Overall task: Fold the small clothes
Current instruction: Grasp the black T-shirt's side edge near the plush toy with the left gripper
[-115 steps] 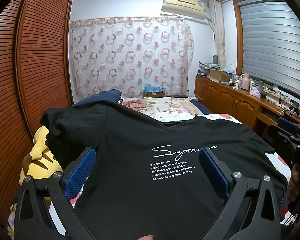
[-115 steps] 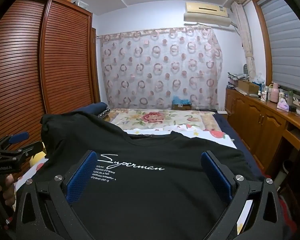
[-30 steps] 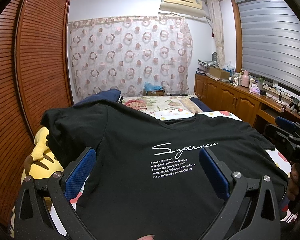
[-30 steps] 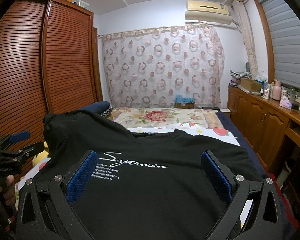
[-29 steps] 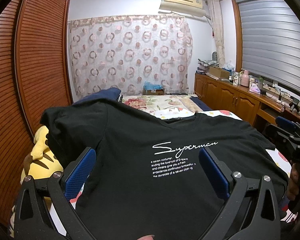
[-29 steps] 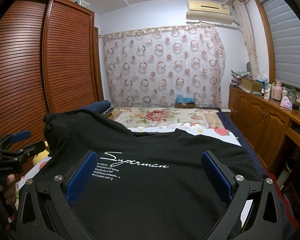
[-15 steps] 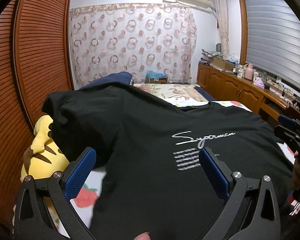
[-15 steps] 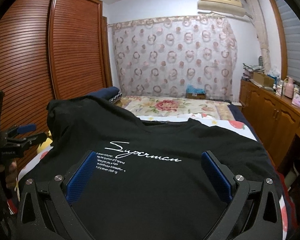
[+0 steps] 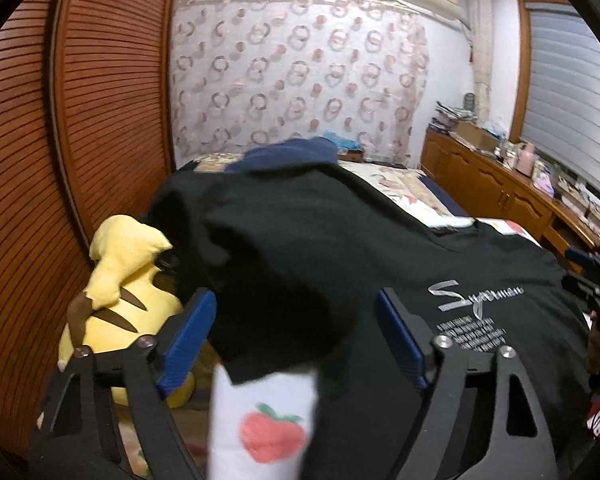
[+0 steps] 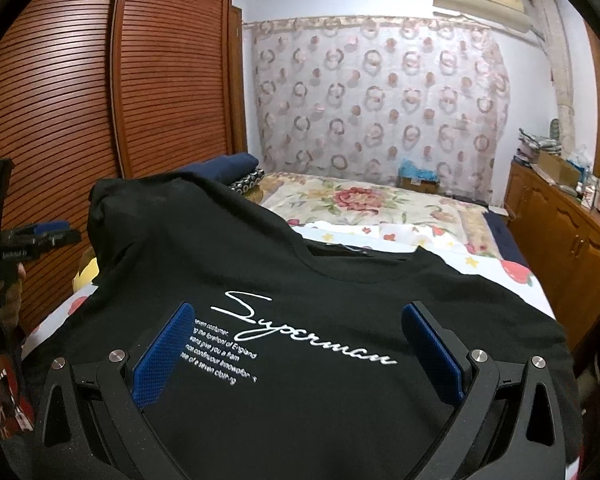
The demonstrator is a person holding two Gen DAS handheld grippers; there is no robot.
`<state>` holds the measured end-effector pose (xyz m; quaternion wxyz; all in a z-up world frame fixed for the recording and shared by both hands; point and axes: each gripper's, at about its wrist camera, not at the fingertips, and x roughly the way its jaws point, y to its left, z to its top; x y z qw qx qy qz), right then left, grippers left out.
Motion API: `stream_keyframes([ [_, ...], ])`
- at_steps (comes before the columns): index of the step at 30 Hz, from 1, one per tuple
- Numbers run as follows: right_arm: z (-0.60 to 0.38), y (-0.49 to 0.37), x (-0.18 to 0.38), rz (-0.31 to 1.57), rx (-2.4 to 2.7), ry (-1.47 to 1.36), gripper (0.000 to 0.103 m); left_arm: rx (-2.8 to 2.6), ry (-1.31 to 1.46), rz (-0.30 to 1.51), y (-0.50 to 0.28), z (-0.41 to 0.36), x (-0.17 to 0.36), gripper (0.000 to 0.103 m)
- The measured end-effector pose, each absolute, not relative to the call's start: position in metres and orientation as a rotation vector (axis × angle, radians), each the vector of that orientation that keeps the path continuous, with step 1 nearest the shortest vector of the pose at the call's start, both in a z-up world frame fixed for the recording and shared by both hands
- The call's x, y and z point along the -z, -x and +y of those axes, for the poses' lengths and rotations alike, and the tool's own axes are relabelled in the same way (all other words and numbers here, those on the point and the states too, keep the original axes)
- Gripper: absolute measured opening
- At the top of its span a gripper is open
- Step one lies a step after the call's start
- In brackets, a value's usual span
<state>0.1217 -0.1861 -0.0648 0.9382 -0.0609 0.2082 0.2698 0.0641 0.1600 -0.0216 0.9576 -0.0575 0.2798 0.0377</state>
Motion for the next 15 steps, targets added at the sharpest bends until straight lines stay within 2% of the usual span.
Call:
stream_keyframes([
  [9, -0.174, -0.160, 0.058, 0.478, -0.575, 0.134, 0.103, -0.142, 0.137, 0.558, -0.105, 0.200, 0.006, 0.040],
  [15, -0.169, -0.176, 0.054, 0.499, -0.589, 0.130, 0.103, -0.222, 0.105, 0.608, -0.121, 0.211, 0.013, 0.032],
])
